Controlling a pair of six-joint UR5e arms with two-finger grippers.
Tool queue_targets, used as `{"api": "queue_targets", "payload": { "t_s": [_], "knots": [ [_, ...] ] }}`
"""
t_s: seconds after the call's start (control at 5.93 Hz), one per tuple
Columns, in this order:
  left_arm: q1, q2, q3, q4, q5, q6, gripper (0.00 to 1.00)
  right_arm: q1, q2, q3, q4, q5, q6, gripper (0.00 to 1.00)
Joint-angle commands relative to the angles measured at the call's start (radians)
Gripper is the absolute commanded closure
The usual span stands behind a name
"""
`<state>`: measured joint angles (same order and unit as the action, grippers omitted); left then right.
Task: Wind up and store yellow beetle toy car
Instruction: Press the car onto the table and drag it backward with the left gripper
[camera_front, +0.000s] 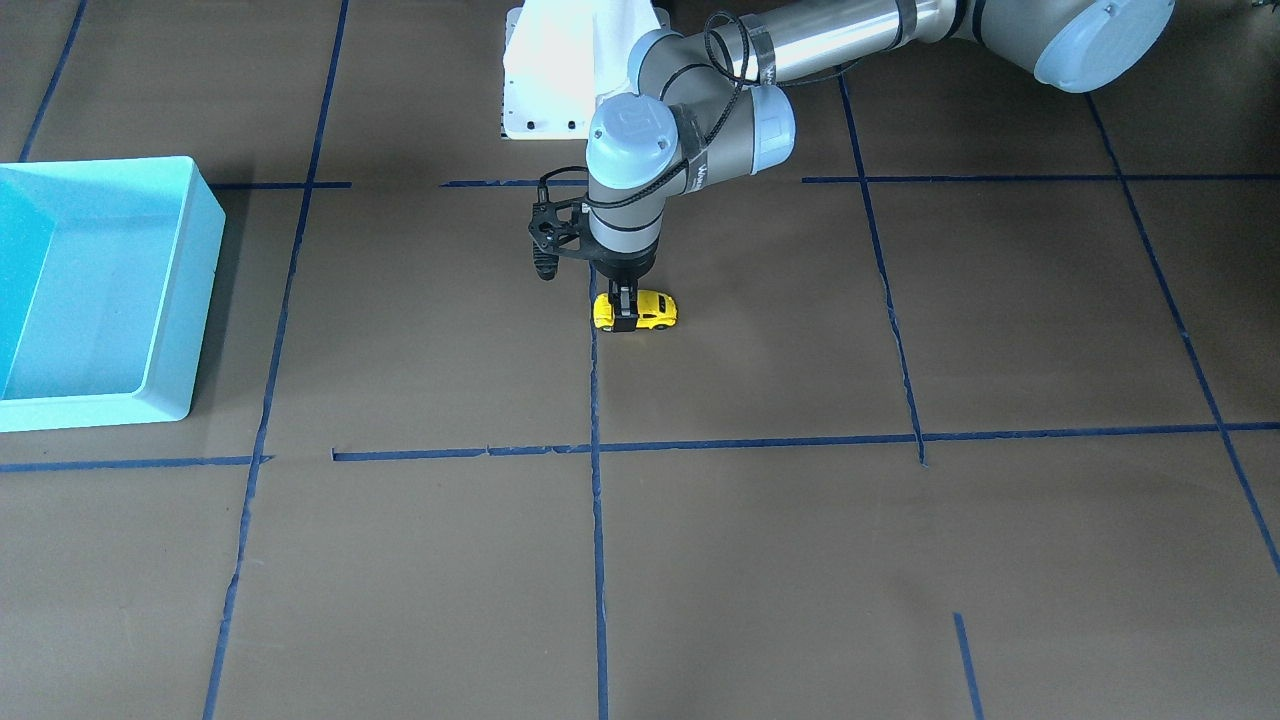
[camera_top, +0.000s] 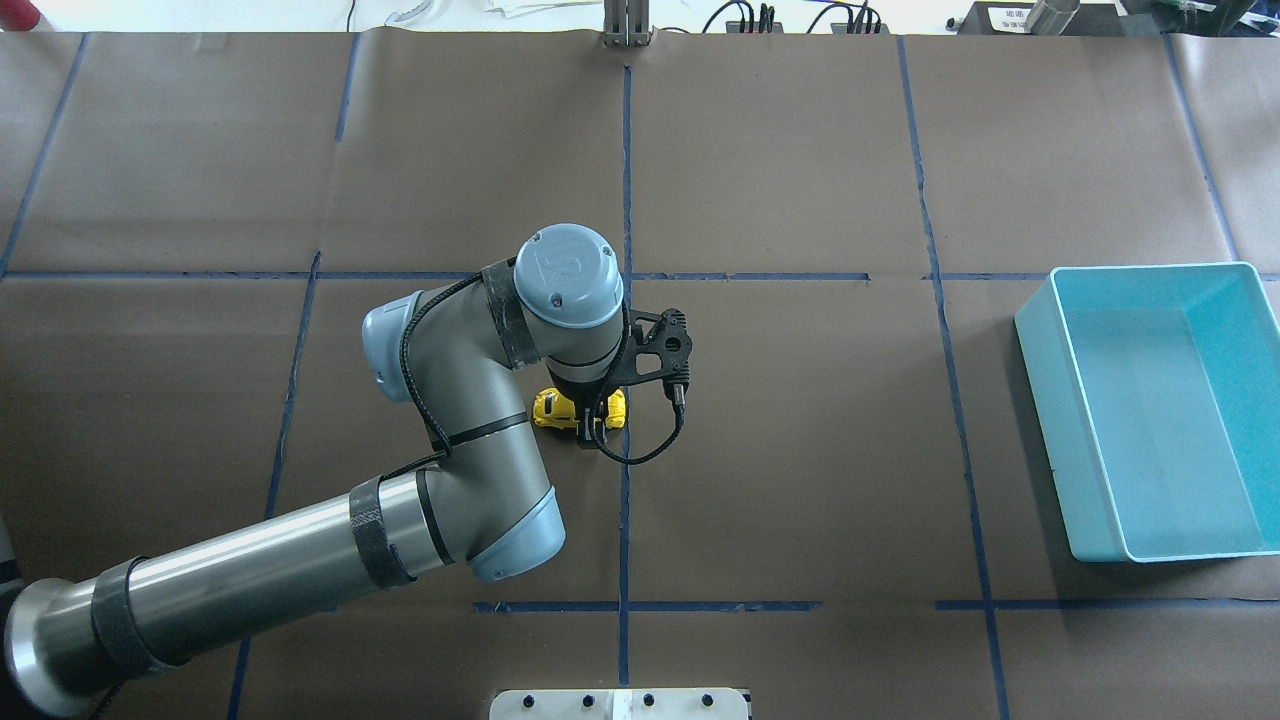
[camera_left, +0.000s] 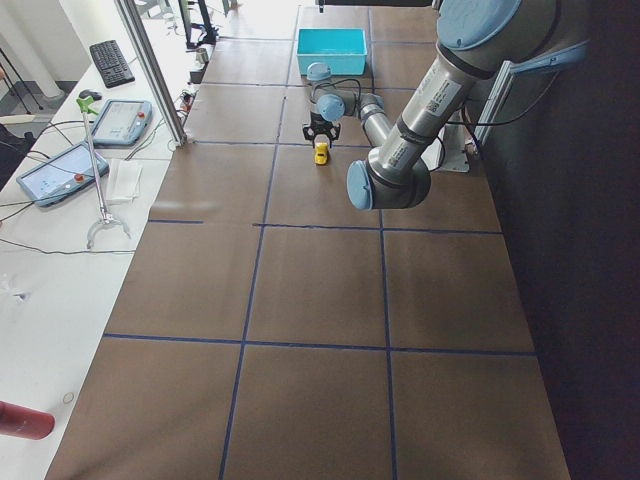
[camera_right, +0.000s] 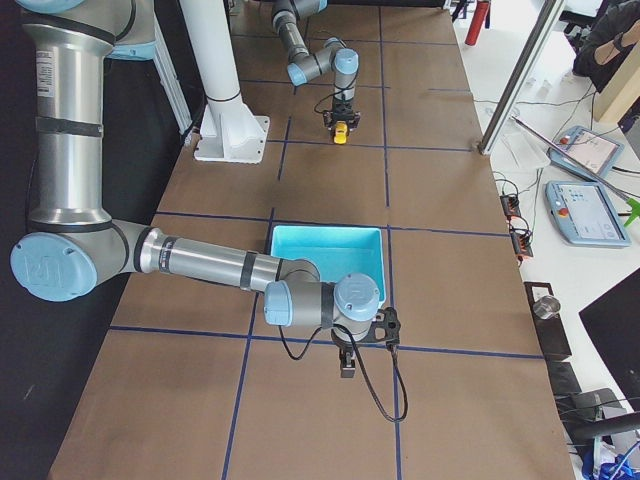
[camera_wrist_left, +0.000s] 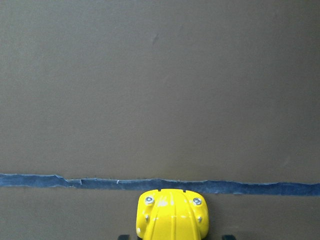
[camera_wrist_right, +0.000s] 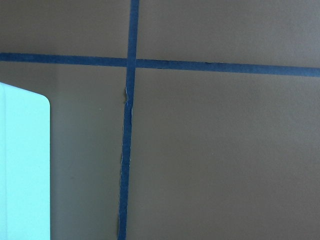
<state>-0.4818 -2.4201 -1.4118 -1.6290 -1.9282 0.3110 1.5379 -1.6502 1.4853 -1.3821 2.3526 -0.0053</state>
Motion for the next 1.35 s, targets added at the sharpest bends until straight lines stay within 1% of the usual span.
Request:
{"api": "queue_targets", "payload": {
  "t_s": [0.0, 0.17, 0.34, 0.51, 0.67, 1.01, 1.18],
  "knots": [
    [0.000, -0.014, -0.004, 0.050, 0.000, -0.009, 0.63, 0.001, 0.001, 0.004, 0.000, -0.001, 0.001, 0.00],
    [0.000, -0.014, -0.004, 0.066, 0.000, -0.009, 0.84, -0.001, 0.001, 0.004, 0.000, 0.000, 0.001, 0.00],
    [0.000, -0.014, -0.001, 0.066, 0.002, -0.006, 0.96, 0.001, 0.000, 0.003, -0.002, 0.000, -0.001, 0.00],
    [-0.006, -0.013, -0.028, 0.054, 0.008, -0.004, 0.99, 0.001, 0.000, 0.000, -0.002, 0.000, -0.001, 0.00],
    [-0.006, -0.001, -0.054, 0.000, 0.040, 0.000, 1.00, 0.001, 0.000, 0.000, -0.002, -0.001, -0.001, 0.00],
    [-0.018, 0.063, -0.064, -0.276, 0.019, -0.039, 1.00, 0.001, -0.003, 0.000, 0.000, -0.003, -0.001, 0.00],
    [-0.046, 0.088, -0.065, -0.379, -0.033, -0.082, 1.00, 0.001, -0.003, 0.000, -0.002, -0.016, -0.001, 0.00]
  ]
}}
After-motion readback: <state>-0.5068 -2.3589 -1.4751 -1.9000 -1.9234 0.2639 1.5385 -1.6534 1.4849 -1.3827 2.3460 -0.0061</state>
